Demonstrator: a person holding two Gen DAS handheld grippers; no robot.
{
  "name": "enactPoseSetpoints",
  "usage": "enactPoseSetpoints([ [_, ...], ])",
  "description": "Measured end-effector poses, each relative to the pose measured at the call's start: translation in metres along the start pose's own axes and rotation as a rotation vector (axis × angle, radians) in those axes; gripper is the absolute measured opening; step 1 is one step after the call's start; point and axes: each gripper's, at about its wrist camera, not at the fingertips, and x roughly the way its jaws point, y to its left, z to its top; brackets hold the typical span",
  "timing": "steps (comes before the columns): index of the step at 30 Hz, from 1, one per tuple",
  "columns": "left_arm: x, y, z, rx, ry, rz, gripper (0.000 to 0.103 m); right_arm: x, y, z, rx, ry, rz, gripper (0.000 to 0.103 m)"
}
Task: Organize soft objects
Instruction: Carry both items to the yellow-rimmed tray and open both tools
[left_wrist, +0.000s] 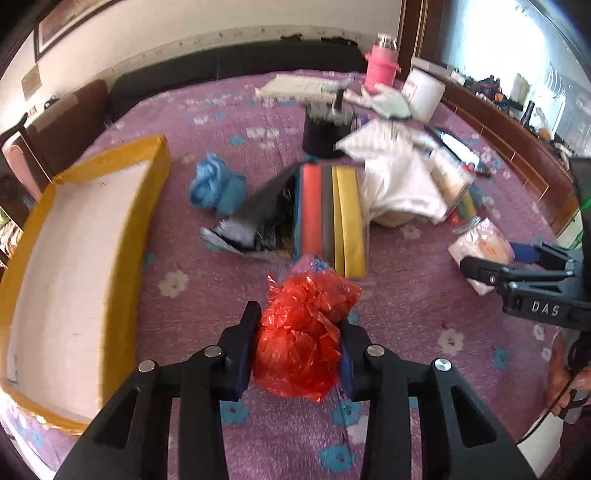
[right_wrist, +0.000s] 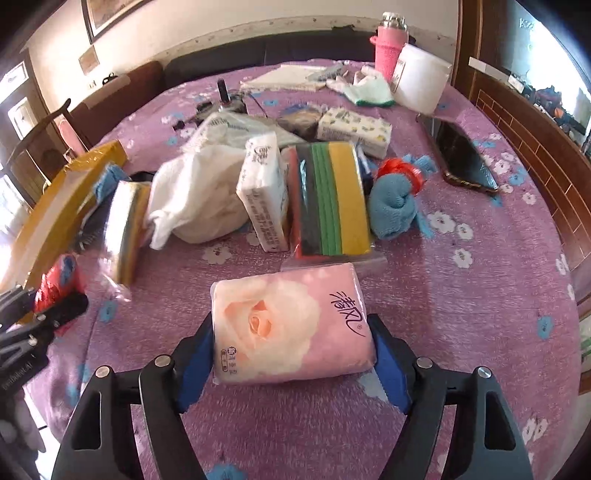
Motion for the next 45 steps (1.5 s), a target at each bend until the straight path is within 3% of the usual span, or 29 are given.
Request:
enactPoseSetpoints([
  [9,-0.049,0.024,0.021,-0.029,-0.124,0.083,0.036,-0.058,0.039,0.013,-0.115,-0.14,0.093,0.081],
  [17,-0.067,0.076,0.035,-0.09,-0.179,0.146,0.036,-0.067,0.129,0.048,-0.307,-0.203,0.173,0.081],
  [24,-0.048,0.148,0.061,-0.174,-0.158,0.192,0.036,-0.045,0.222,0.083,-0.488,-0.226,0.252,0.081],
  [31,-0.001,0.223,0.084,-0.29,-0.07,0.164,0.036,0.001,0.286,0.109,-0.594,-0.215,0.251,0.082],
  [37,0.032,0.271,0.089,-0.419,-0.029,0.077,0.037,0.045,0.316,0.139,-0.617,-0.18,0.231,0.082],
  [39,0.035,0.276,0.089,-0.438,-0.036,0.074,0.042,0.056,0.323,0.146,-0.623,-0.174,0.221,0.082],
  [41,0.036,0.28,0.09,-0.456,-0.042,0.065,0.056,0.064,0.328,0.152,-0.626,-0.166,0.213,0.084],
  [43,0.032,0.285,0.087,-0.484,-0.061,0.047,0.078,0.069,0.332,0.156,-0.623,-0.163,0.192,0.088],
  [45,0.027,0.288,0.086,-0.51,-0.081,0.032,0.08,0.07,0.332,0.159,-0.615,-0.171,0.191,0.092],
])
